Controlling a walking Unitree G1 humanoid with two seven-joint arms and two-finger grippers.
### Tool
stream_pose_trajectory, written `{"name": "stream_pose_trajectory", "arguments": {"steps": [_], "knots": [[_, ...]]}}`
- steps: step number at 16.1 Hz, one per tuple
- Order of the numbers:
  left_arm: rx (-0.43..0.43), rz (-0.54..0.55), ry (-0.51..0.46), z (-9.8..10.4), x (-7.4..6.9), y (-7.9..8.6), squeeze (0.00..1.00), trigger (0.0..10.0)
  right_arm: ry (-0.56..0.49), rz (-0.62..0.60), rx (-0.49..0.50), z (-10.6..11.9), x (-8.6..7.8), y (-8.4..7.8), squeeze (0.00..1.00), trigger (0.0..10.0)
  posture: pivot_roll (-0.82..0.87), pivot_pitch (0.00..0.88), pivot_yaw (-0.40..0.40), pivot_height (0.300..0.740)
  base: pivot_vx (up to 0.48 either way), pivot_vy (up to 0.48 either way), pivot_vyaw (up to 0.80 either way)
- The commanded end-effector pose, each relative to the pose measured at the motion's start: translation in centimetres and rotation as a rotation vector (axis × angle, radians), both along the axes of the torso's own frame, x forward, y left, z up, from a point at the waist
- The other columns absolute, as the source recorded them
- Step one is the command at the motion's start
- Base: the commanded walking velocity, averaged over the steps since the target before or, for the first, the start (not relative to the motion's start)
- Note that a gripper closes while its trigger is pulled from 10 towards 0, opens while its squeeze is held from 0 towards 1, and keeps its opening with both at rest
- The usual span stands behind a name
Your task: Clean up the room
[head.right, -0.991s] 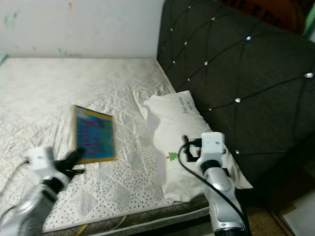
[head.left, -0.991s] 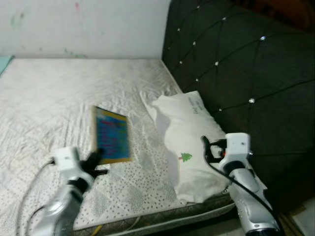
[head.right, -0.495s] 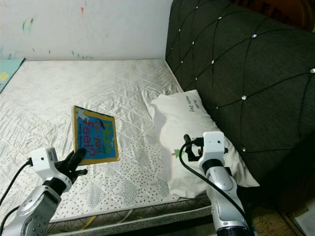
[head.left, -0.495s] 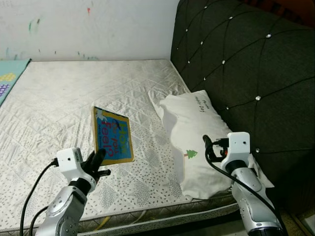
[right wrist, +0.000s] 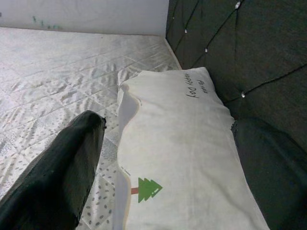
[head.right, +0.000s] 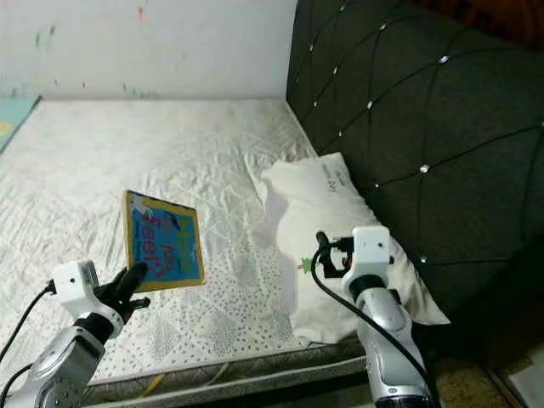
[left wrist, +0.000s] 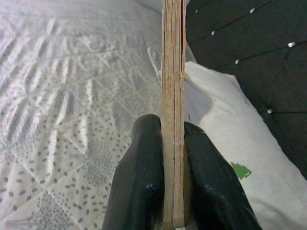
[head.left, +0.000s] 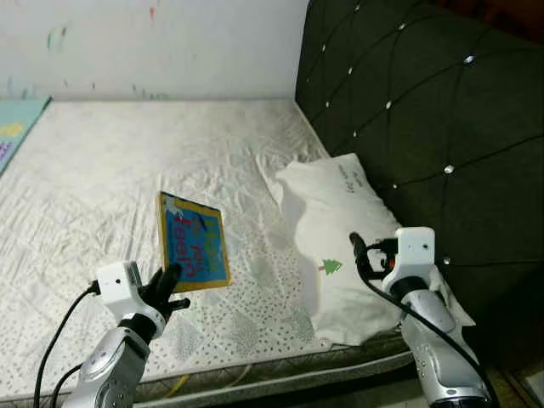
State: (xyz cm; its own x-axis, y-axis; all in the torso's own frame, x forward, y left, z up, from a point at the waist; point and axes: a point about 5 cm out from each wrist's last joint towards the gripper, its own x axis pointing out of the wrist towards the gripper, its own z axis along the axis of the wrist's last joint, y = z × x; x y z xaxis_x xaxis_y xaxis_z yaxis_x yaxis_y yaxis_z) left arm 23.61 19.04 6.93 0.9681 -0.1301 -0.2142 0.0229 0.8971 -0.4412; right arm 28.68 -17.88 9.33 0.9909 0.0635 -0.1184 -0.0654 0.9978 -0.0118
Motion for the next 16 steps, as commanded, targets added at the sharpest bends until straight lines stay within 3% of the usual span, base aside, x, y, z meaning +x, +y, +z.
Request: {"name": "stream_pose_trajectory", "arguments": {"steps": [1,9,16], "knots": [[-0.008,0.01,-0.054,1.3,0.1,0.0,0.0,10.0,-0.001,0.002,0.01,0.2,-0.4,-0.1,0.0,10.0,-0.1,0.044,-0.059,0.74,0.0,0.0,0.0],[-0.009,0.056,-0.064,2.0,-1.4,0.2,0.0,10.0,0.042,0.096,-0.017,0.1,-1.9,0.2,0.0,10.0,-0.09,0.127,-0.064,0.74,0.0,0.0,0.0],[0.059,0.051,-0.124,3.4,-1.3,-0.7,0.0,10.0,0.088,0.071,-0.009,-0.7,-2.7,-0.2,0.0,10.0,-0.09,0.133,-0.065,0.74,0.0,0.0,0.0]]}}
